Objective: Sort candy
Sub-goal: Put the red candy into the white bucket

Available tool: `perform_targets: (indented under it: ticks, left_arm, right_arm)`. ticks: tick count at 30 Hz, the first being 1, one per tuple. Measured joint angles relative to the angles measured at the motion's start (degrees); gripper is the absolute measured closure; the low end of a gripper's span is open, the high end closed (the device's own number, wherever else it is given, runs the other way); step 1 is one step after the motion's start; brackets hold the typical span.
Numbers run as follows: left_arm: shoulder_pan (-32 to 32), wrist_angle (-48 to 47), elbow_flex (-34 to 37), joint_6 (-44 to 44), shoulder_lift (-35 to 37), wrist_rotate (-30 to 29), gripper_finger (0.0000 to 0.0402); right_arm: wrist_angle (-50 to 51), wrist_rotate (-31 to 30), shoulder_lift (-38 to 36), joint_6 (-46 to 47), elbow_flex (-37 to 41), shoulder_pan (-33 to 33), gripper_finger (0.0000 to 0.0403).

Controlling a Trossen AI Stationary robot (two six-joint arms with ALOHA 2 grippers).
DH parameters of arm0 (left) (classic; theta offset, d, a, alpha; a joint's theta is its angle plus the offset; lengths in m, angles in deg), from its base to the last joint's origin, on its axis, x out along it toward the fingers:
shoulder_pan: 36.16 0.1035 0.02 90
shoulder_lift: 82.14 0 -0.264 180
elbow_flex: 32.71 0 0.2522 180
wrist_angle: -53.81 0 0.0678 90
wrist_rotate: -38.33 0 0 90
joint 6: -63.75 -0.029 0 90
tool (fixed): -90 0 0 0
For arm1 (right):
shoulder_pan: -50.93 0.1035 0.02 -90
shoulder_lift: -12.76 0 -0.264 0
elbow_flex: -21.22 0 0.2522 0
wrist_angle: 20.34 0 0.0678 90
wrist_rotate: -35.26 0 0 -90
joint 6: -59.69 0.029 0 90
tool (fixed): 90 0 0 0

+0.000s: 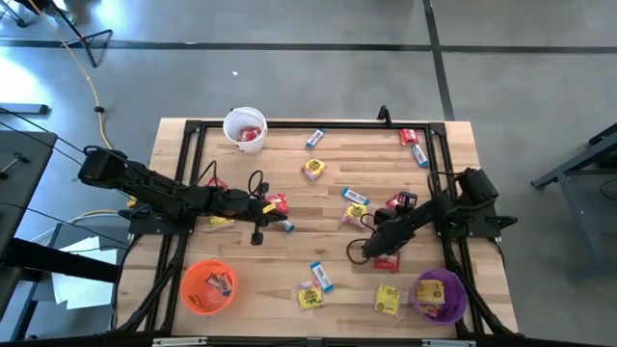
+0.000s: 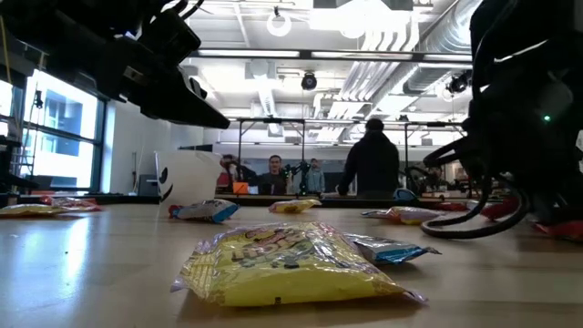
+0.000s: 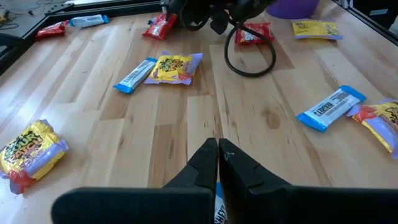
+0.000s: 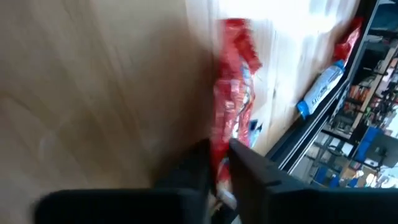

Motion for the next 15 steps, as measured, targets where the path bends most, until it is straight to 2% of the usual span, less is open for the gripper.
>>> perform_targets:
  ticks: [2, 5, 10, 15]
  left_arm:
    - [0.0, 0.0, 0.0, 0.0, 0.0, 0.0, 0.0401]
    - [0.0, 0.2, 0.0, 0.0, 0.0, 0.0, 0.0401]
    - [0.0, 1.0, 0.0, 0.0, 0.0, 0.0, 0.0401]
    - [0.0, 7.7, 0.0, -0.9, -2.2, 1.0, 0.0401]
  right_arm:
    - [0.1, -0.5, -0.5, -0.6, -0.3, 0.3, 0.0392]
    - [0.5, -0.6, -2.4, 0.9, -1.4, 1.0, 0.0386]
    - [-1.4, -4.4, -7.5, 1.8, -4.2, 3.9, 0.0398]
    - [-12.0, -9.8, -13.6, -0.5, -5.3, 6.3, 0.0401]
